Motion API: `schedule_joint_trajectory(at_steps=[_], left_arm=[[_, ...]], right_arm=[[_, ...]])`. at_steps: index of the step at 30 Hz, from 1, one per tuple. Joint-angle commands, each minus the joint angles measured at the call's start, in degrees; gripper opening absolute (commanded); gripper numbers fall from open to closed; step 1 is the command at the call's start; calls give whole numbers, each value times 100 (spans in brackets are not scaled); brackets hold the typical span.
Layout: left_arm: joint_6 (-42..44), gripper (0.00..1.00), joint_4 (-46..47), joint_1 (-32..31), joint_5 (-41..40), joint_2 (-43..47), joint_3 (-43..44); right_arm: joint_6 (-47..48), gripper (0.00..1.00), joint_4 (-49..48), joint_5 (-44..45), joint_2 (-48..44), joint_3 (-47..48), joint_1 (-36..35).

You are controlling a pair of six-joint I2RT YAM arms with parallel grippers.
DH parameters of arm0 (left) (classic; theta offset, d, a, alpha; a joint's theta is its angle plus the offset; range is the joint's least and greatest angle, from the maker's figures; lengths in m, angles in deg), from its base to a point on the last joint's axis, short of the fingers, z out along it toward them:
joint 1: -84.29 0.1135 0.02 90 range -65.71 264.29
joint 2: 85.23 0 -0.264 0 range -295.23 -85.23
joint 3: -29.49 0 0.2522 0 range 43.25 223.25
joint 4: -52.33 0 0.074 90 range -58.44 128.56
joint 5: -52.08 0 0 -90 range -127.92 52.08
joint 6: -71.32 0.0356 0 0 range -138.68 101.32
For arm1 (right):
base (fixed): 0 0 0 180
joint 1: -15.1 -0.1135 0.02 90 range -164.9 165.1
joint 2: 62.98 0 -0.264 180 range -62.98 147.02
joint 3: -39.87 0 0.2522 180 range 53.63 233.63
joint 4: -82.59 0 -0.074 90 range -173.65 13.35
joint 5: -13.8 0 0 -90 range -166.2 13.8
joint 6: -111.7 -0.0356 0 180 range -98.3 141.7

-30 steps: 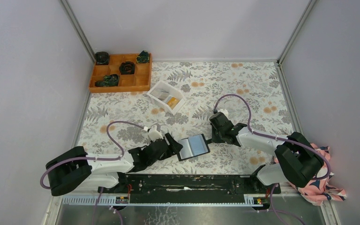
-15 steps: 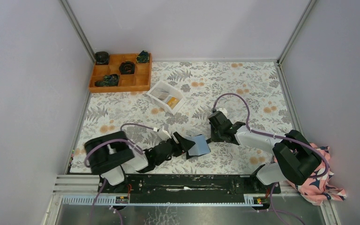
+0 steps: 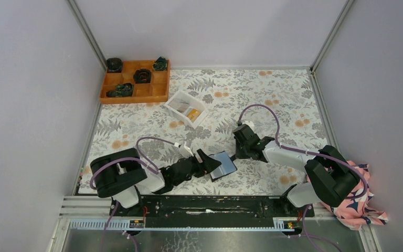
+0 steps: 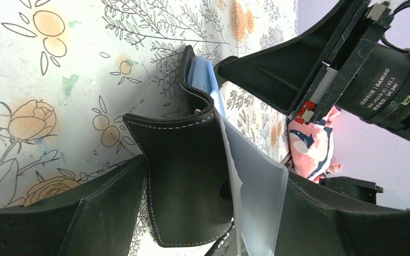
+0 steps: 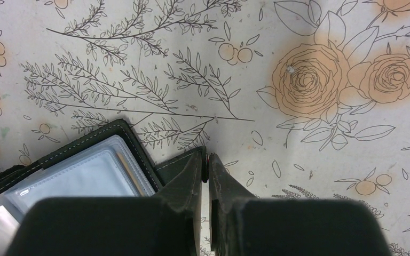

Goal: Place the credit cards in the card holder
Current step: Close the card holder at the center of the board.

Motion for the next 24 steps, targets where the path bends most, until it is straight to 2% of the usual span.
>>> schedule_joint_trajectory(at_steps=[1,6,15,24], left_arm=[[224,81,-333,-85,-34,153,205],[259,81,-592,-133,-150,442,364],[551,81,-2315,-381,-819,1705,673],[502,81,-2460,-547,-893,1717,711]], right_arm=[[-117,9,-106,-86,128,-75,-79],[-149,9,-152,-84,109,-166,-95],[-199,9,-214,-93,29,-248,-109],[-238,9,-258,-111,29,-256,-181]])
